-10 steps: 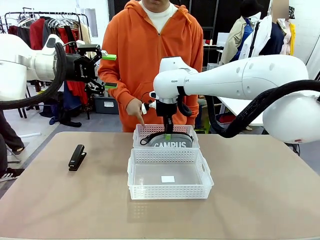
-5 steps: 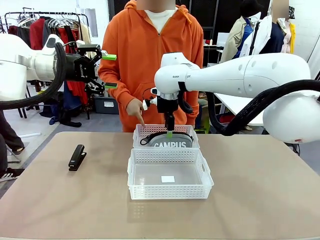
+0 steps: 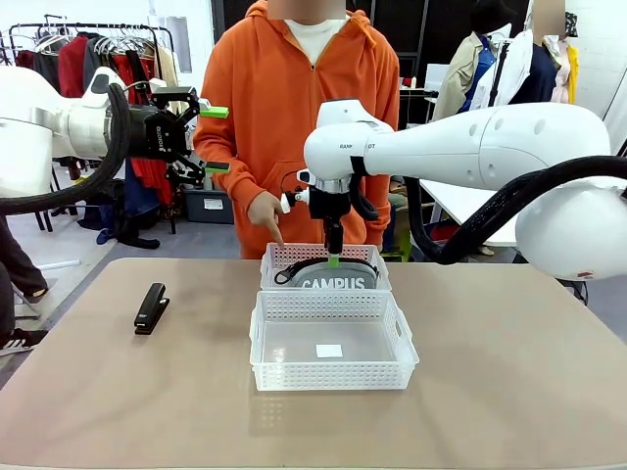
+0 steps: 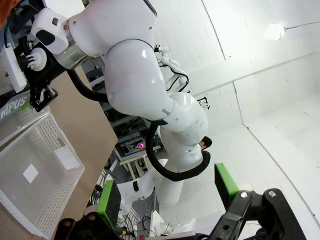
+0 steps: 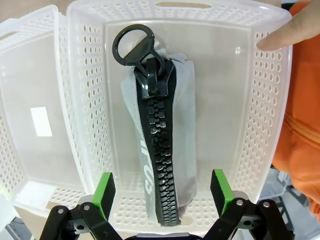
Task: Distribute items into two baskets.
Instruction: Place the picked Pencil pouch into the Organizing basket as instructed by the person, then pick up the Stapler that the person points to.
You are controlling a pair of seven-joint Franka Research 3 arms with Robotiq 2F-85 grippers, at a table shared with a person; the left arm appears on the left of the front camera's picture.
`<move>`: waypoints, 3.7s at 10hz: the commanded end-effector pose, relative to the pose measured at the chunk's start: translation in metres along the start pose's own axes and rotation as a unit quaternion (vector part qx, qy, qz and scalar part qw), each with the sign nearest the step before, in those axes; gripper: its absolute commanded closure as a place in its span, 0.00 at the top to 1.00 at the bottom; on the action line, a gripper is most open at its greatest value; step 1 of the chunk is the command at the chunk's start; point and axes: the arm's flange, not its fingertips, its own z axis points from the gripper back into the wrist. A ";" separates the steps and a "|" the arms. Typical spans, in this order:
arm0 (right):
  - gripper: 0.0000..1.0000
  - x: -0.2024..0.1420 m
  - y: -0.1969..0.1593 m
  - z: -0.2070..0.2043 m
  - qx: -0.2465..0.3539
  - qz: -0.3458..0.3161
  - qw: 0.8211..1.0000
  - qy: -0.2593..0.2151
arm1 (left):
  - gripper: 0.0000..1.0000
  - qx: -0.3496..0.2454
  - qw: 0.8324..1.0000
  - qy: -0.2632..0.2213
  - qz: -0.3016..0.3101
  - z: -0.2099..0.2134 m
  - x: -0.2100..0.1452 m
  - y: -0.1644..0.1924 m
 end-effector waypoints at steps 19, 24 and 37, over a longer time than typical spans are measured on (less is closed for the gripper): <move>1.00 -0.134 0.027 0.174 0.234 -0.365 0.868 -0.242 | 1.00 -0.001 1.000 0.002 -0.003 0.001 -0.001 -0.003; 1.00 -0.149 0.005 0.189 0.246 -0.371 0.860 -0.250 | 1.00 -0.001 1.000 0.002 -0.003 0.001 -0.001 -0.003; 1.00 -0.300 0.056 0.231 0.391 -0.516 0.644 -0.407 | 1.00 -0.001 1.000 0.002 -0.003 0.001 -0.001 -0.003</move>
